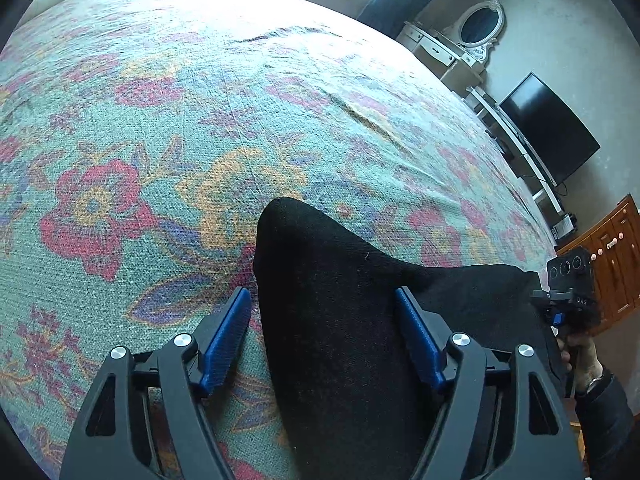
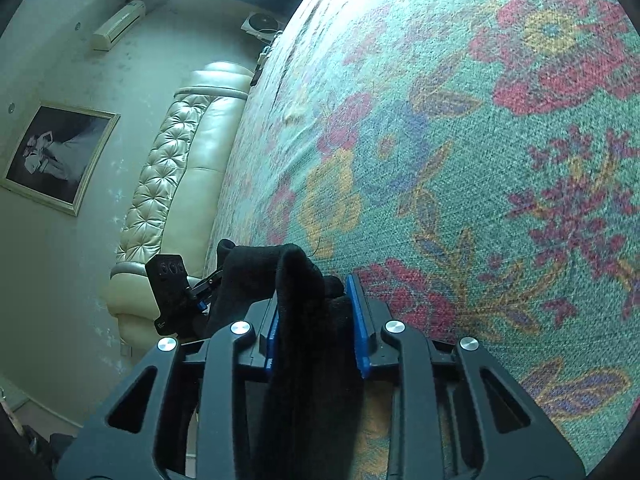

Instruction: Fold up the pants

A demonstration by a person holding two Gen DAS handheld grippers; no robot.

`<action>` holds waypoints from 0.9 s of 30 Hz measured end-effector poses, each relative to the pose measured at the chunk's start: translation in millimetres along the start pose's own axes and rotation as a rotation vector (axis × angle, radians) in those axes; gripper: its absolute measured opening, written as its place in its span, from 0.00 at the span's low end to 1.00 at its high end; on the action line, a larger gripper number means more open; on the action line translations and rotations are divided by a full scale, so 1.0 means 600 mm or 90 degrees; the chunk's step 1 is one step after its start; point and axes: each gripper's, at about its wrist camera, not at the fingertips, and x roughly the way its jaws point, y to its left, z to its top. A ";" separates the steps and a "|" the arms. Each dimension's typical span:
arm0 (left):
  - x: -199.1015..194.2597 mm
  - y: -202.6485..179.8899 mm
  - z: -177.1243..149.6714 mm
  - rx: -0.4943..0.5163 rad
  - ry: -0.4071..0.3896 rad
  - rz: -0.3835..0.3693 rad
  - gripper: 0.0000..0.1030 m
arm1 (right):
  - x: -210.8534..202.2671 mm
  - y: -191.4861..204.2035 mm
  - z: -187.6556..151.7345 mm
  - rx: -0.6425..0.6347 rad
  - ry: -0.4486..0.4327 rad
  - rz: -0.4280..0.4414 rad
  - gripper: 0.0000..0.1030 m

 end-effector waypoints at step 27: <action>-0.005 -0.007 0.003 0.001 -0.018 -0.021 0.38 | 0.036 0.053 0.009 -0.077 -0.012 -0.021 0.29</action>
